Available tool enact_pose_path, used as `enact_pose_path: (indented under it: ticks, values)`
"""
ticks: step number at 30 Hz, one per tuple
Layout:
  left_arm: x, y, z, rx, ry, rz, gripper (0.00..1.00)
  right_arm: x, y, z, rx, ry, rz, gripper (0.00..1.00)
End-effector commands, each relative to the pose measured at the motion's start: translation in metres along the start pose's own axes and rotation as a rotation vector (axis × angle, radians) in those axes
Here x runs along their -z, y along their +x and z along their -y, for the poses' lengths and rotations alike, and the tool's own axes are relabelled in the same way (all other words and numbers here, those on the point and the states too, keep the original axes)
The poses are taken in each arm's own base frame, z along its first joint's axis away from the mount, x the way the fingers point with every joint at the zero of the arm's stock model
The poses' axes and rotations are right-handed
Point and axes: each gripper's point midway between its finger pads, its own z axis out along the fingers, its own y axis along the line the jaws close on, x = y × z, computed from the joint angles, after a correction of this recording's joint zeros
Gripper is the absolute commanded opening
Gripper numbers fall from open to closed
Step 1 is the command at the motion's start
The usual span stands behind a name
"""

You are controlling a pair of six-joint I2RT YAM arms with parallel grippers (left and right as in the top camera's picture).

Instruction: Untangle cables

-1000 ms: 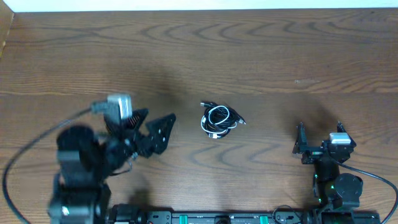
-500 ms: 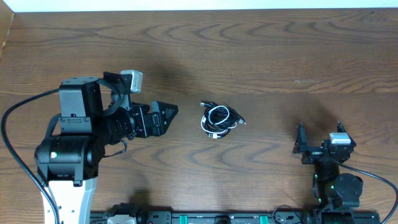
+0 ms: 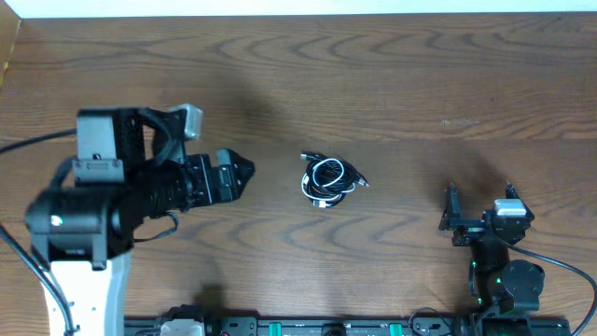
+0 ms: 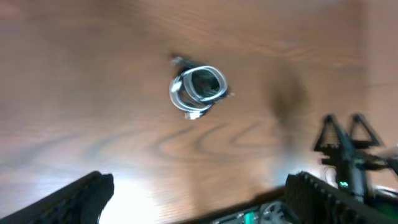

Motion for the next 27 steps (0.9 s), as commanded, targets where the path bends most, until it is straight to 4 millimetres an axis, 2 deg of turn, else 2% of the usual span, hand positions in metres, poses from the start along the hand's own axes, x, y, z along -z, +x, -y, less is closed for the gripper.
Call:
enact_pose_path:
  ticks: [1,9,16,19,20,22,25,27]
  values:
    - [-0.003,-0.007,-0.027,0.031,-0.153,-0.025,0.94,0.000,0.001,-0.001,0.005,-0.001,0.001,0.99]
    - [-0.032,0.013,-0.046,0.117,-0.197,-0.228,0.94,0.000,0.001,-0.001,0.005,-0.001,0.001,0.99]
    - [-0.049,0.028,-0.057,0.179,-0.228,-0.375,0.94,0.000,-0.001,0.000,0.005,0.000,0.008,0.99]
    - [-0.054,0.036,-0.062,0.202,-0.239,-0.429,0.94,0.000,-0.002,-0.008,0.001,-0.044,0.011,0.99]
    - [-0.056,0.039,-0.064,0.207,-0.242,-0.442,0.94,0.001,-0.001,-0.016,-0.034,-0.093,0.009,0.99]
    - [-0.061,0.043,-0.067,0.212,-0.245,-0.456,0.94,0.006,-0.005,-0.047,-0.222,-0.273,-0.003,0.99]
    - [-0.068,0.045,-0.070,0.216,-0.242,-0.462,0.94,0.031,-0.008,-0.100,-0.550,-0.605,-0.137,0.99]
    - [-0.072,0.049,-0.071,0.223,-0.232,-0.472,0.94,0.048,-0.007,-0.120,-0.666,-0.744,-0.234,0.99]
